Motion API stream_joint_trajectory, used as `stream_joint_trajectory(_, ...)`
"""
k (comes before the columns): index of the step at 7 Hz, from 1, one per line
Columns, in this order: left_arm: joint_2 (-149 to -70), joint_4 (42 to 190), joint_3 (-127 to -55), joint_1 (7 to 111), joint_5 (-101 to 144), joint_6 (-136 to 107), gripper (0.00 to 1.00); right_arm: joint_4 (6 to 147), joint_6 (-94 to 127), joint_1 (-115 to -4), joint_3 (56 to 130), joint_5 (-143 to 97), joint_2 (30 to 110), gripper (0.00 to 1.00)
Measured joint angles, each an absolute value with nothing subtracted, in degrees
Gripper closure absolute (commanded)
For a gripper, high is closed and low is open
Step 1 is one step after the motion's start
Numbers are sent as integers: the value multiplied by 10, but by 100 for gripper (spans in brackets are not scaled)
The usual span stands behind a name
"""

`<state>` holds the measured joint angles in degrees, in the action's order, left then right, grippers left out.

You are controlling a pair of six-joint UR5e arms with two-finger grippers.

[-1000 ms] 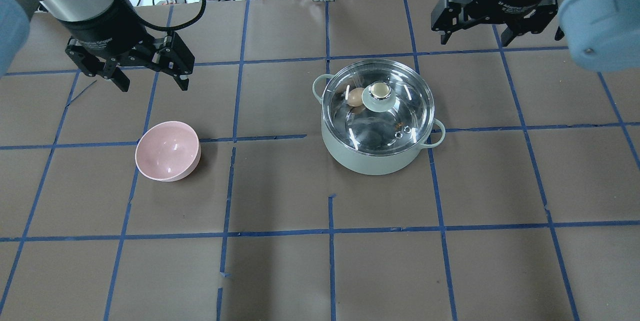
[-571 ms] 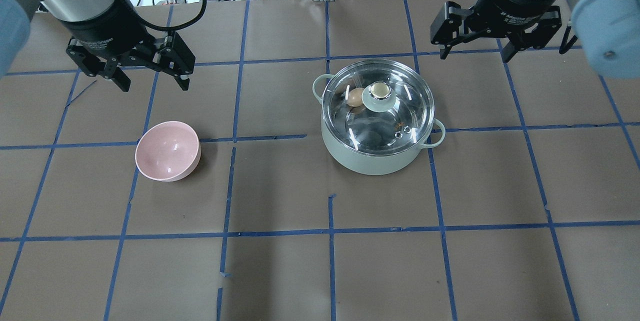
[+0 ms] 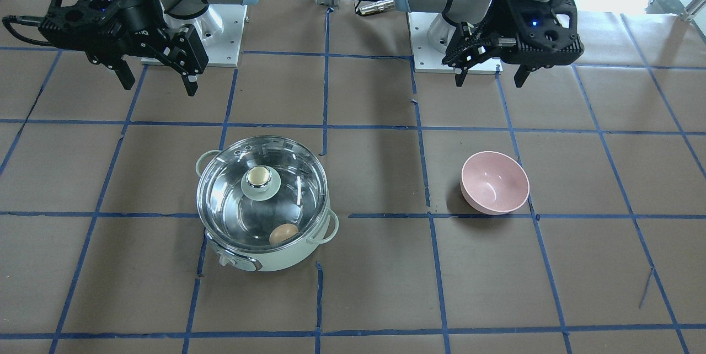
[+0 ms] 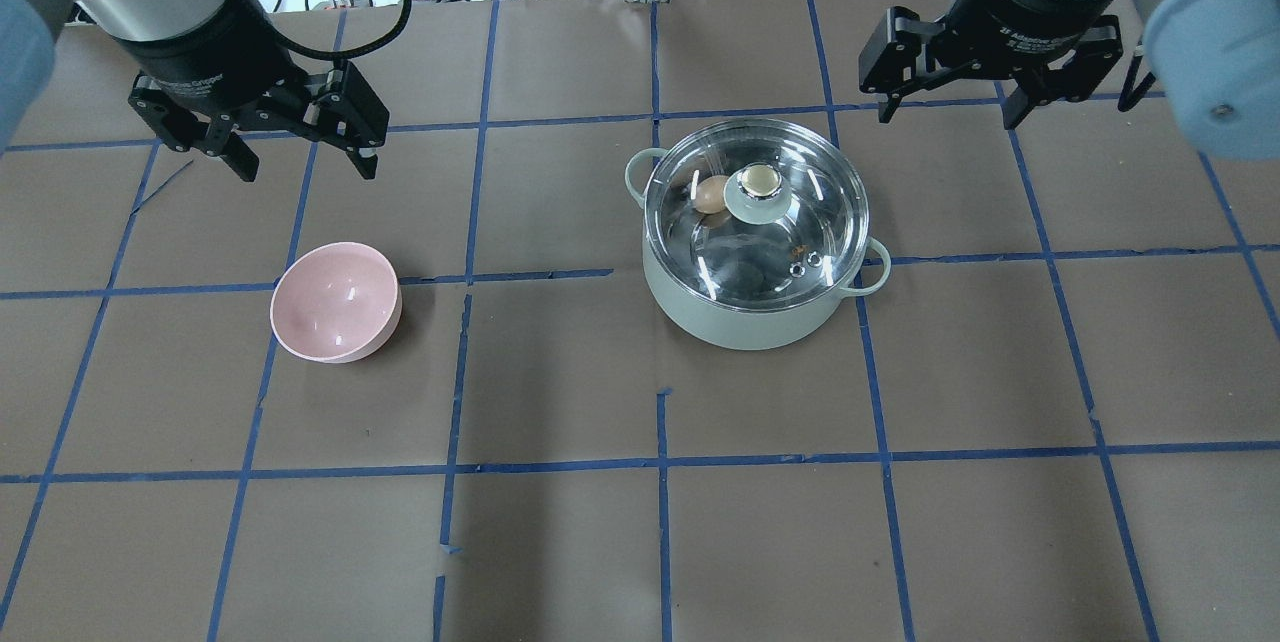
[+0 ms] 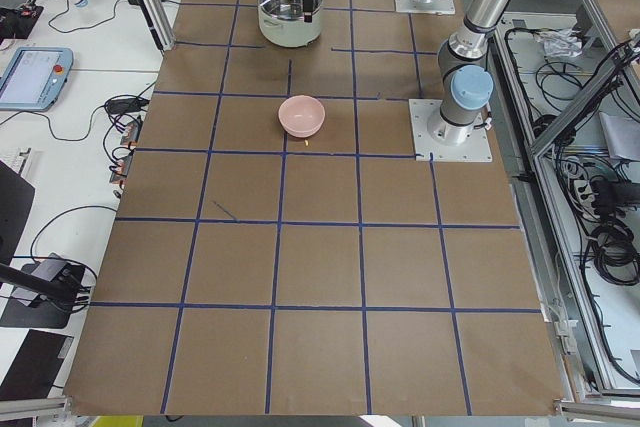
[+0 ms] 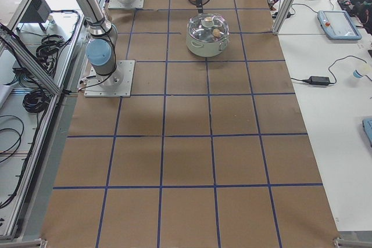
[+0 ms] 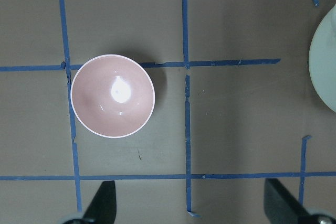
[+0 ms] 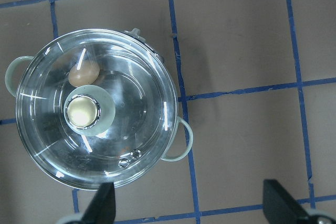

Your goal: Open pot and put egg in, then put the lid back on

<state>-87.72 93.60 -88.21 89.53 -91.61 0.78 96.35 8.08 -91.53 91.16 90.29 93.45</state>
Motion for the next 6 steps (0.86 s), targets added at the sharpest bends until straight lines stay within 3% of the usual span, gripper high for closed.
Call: stream_joint_trajectory(6,-873,938,-885,886,-917,8,0,962,101,-916,909,864,935,0)
